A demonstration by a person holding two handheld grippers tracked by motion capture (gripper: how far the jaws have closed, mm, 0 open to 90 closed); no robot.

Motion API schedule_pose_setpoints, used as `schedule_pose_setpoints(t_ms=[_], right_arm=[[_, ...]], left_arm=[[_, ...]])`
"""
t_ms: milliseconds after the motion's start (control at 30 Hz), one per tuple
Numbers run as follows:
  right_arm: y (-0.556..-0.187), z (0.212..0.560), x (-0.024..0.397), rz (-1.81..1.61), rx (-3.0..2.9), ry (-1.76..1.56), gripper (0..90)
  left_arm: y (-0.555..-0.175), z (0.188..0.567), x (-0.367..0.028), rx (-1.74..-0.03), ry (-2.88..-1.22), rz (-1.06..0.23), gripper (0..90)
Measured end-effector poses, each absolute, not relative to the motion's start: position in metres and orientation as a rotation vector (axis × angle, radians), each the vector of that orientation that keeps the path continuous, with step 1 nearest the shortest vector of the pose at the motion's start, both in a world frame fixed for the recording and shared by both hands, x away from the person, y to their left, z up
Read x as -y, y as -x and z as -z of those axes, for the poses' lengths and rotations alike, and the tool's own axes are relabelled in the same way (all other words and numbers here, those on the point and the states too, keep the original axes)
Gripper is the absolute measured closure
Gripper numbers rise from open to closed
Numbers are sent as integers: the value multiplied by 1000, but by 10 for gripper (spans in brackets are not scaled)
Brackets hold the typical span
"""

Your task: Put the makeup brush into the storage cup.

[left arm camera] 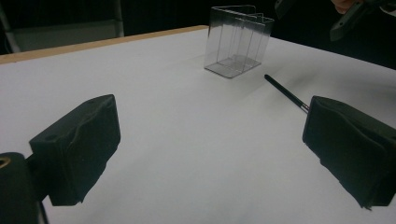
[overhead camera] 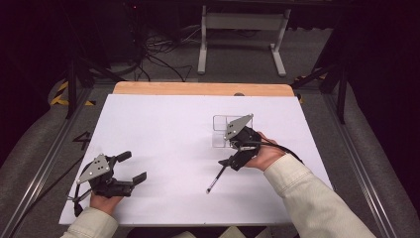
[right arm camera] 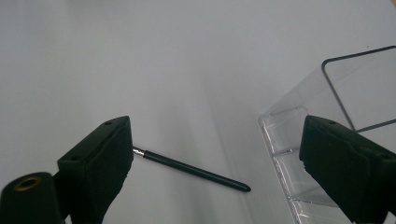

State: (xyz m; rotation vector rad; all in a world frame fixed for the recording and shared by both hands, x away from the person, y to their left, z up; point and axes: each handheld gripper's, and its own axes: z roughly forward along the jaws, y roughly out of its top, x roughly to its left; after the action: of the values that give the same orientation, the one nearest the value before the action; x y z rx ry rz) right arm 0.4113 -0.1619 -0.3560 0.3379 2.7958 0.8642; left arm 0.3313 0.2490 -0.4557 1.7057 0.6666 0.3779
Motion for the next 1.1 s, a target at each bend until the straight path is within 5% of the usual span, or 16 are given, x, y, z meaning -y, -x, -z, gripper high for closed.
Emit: schedule_pose_setpoints(t_ms=[1100], right_arm=[[-415,391,134,-560,-2994,-247,144]], left_arm=[[-330,456,-248,-654,-1717,-386,45]])
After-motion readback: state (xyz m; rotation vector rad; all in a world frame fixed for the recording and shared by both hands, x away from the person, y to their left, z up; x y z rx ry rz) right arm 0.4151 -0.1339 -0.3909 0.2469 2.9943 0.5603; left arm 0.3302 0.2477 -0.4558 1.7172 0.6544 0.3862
